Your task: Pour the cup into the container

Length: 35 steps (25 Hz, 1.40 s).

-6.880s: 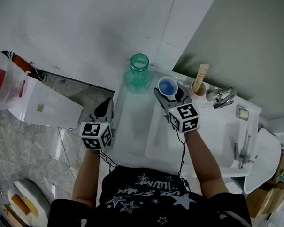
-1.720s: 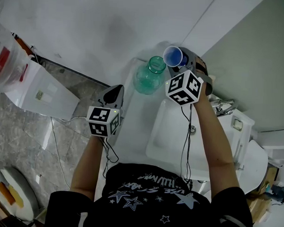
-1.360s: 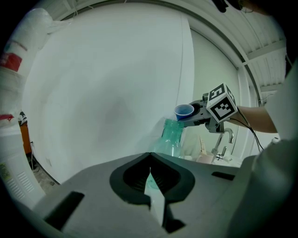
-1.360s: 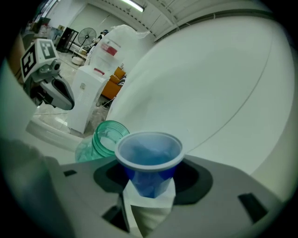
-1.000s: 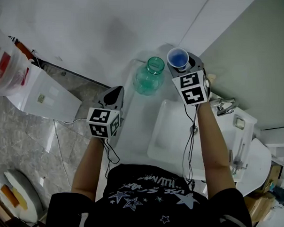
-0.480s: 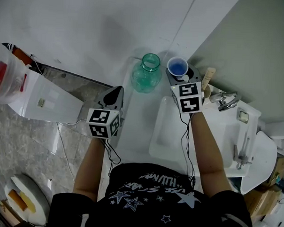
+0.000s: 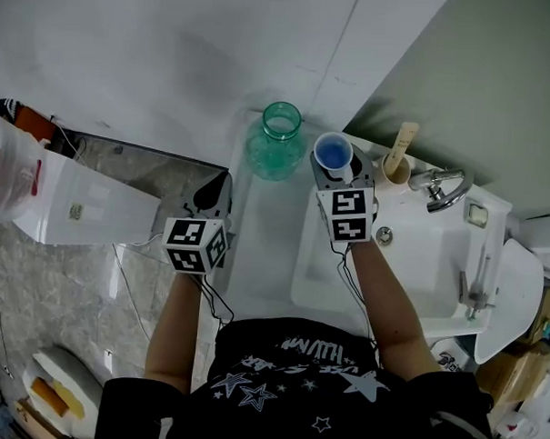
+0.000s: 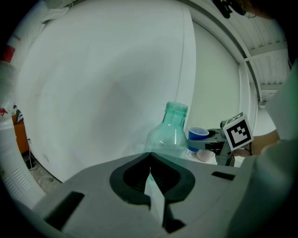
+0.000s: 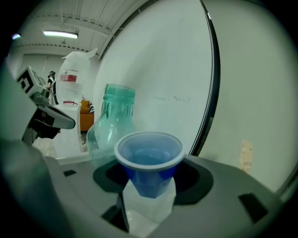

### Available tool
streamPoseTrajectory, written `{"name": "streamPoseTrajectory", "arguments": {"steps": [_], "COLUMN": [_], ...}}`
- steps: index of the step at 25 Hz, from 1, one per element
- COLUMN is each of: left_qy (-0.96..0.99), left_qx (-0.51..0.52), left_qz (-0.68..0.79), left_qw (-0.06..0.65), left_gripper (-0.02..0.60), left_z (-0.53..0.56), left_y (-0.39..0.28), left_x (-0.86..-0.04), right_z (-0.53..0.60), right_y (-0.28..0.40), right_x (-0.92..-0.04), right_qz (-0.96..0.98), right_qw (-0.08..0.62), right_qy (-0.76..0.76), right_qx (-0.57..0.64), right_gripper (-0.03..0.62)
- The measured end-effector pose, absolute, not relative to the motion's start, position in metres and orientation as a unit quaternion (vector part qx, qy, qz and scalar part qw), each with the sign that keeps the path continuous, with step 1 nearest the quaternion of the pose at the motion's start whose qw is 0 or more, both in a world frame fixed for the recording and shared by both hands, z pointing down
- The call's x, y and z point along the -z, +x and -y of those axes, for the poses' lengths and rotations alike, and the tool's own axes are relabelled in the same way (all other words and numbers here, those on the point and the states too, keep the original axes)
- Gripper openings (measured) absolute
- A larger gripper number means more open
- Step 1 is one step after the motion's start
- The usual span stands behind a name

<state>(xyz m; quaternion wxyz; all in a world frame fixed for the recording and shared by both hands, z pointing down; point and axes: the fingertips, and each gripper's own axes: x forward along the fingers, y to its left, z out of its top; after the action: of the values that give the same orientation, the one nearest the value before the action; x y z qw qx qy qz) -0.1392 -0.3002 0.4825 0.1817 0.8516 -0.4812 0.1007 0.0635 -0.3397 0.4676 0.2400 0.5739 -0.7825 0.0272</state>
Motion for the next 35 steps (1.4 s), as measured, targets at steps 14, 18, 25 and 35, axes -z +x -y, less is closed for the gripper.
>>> {"name": "streamPoseTrajectory", "arguments": {"steps": [14, 18, 25, 35], "left_qy": [0.843, 0.84, 0.837, 0.836], "left_qx": [-0.129, -0.133, -0.136, -0.136], "left_qz": [0.48, 0.48, 0.481, 0.481], "left_qw": [0.208, 0.215, 0.223, 0.227], "left_gripper": [0.011, 0.011, 0.012, 0.012], "left_z": [0.311, 0.312, 0.311, 0.31], "left_y": [-0.138, -0.138, -0.139, -0.137], "left_x": [-0.522, -0.53, -0.539, -0.543], "right_z": [0.346, 0.348, 0.352, 0.352], "right_y": [0.088, 0.089, 0.091, 0.084], "right_x": [-0.549, -0.562, -0.573, -0.575], "right_qz": [0.761, 0.76, 0.759, 0.759], "right_qw": [0.214, 0.213, 0.207, 0.191], "right_qy": [0.602, 0.603, 0.605, 0.611], "right_qx": [-0.111, -0.118, -0.121, -0.115], "right_gripper": [0.261, 0.264, 0.268, 0.285]}}
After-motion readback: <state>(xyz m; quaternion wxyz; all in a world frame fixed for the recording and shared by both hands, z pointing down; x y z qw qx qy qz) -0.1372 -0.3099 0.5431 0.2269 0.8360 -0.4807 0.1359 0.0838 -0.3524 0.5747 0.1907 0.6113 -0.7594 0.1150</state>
